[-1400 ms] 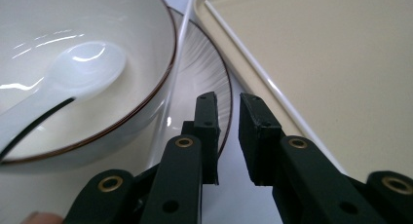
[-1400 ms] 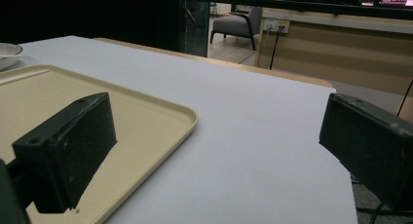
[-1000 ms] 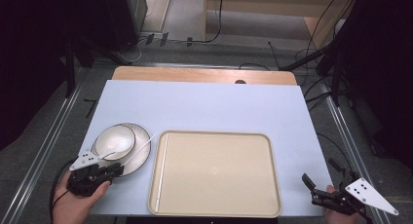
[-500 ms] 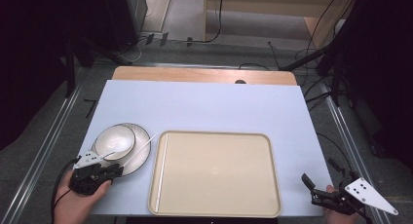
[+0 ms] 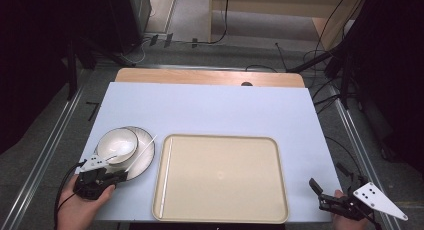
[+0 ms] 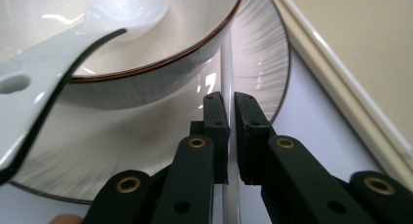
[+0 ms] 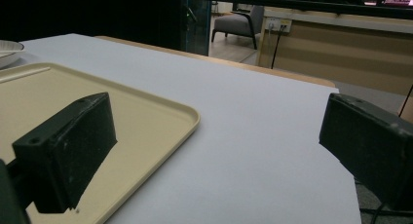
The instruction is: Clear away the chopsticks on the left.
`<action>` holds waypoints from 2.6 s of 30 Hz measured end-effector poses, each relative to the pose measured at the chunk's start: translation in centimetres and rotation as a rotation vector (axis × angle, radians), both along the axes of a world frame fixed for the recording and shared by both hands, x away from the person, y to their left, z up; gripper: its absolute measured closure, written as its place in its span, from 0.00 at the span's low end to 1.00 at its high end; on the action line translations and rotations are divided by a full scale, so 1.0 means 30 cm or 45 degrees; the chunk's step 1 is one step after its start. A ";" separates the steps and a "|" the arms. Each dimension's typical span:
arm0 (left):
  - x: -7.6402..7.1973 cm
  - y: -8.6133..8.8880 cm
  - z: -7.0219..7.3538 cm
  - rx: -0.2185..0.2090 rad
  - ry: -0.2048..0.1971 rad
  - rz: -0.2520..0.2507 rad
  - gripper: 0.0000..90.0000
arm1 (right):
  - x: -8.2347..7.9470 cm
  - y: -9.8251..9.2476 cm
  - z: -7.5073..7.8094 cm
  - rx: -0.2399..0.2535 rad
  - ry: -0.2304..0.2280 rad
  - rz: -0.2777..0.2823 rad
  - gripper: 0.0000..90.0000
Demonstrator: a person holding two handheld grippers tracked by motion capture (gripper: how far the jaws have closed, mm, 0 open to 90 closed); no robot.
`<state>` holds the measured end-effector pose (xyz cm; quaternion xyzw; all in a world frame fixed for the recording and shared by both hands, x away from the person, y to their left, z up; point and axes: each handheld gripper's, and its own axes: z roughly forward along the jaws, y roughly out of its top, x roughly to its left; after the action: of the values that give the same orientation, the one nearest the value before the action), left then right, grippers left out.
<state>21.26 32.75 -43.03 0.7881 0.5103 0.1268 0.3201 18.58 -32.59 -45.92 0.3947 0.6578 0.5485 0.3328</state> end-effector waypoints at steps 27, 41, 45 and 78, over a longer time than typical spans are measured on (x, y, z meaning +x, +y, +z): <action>0.011 -0.248 -0.001 -0.119 0.009 -0.103 0.95 | 0.002 0.002 -0.001 0.001 0.005 0.001 0.00; 0.026 -0.375 -0.031 -0.151 0.030 -0.135 0.95 | 0.002 0.001 -0.001 0.000 0.005 0.001 0.00; 0.039 -0.415 -0.047 -0.167 0.057 -0.154 0.95 | 0.003 0.001 -0.001 -0.001 0.005 0.000 0.00; 0.036 -0.523 -0.103 -0.179 0.076 -0.187 0.88 | 0.002 -0.002 -0.001 0.003 0.004 0.001 0.00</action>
<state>22.33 17.07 -46.12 0.8023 0.4682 0.0434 0.3677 18.64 -32.64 -45.94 0.3958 0.6578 0.5486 0.3313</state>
